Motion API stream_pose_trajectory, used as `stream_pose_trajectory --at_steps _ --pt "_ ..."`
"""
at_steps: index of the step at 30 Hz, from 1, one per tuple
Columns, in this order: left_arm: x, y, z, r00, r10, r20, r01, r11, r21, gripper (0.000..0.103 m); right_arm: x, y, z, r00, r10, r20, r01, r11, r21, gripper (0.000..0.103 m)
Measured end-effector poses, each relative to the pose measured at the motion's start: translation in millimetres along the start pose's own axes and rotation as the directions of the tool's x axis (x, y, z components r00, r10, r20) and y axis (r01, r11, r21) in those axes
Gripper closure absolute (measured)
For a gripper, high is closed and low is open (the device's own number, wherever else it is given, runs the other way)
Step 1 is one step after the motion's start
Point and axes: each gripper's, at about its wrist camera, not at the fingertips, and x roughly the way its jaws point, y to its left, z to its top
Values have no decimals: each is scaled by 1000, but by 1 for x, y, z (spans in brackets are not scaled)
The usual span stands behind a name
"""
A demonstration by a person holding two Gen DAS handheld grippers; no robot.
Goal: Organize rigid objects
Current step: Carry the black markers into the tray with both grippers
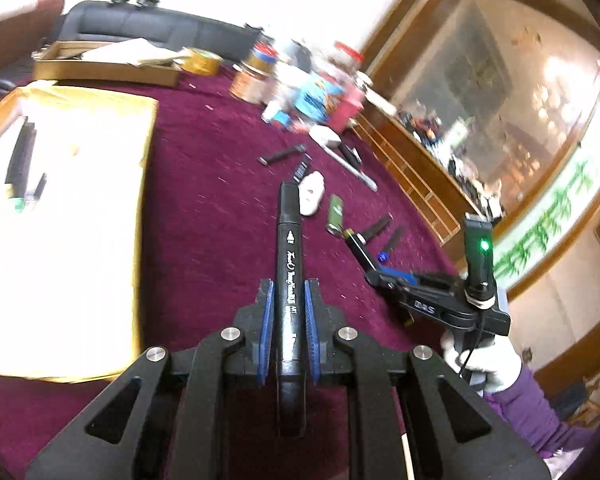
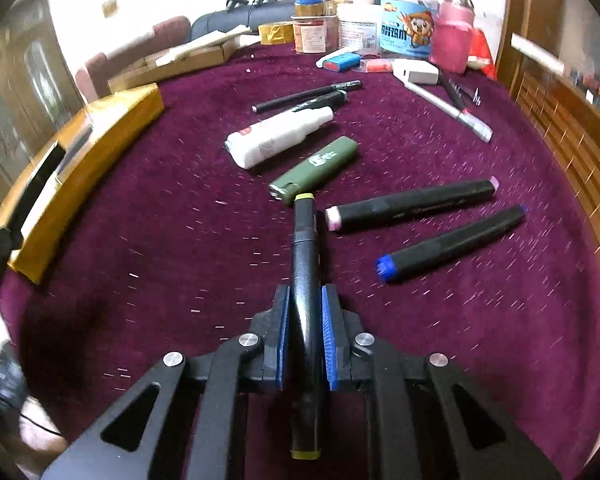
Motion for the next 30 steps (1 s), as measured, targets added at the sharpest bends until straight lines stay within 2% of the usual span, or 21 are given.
stream_pose_trajectory --at_steps 3,6,9,15,20,23,25,30 --pt "-19 20 3 999 22 41 -21 999 -37 91 -11 6 1 996 90 23 -91 995 50 89" --pt "-37 43 8 995 60 78 -54 996 -76 91 -23 17 10 981 191 48 -194 978 77 89" --pt "-51 69 14 989 111 95 -100 988 -113 91 -28 31 23 959 278 60 -283 955 91 89" --pt "-60 112 35 972 223 70 -212 968 -134 91 -25 79 55 900 432 51 -435 895 95 89" --pt "-63 147 58 957 286 44 -276 947 -163 91 -9 135 80 862 507 16 -506 859 73 89" --pt "-59 165 74 942 335 30 -326 931 -163 91 6 165 93 845 535 -12 -533 843 71 89" --pt "-53 176 84 930 366 16 -359 920 -160 90 17 181 101 839 544 -31 -540 838 79 89" --pt "-34 211 98 920 388 -55 -391 896 -209 90 55 220 125 821 563 -92 -550 824 136 89"
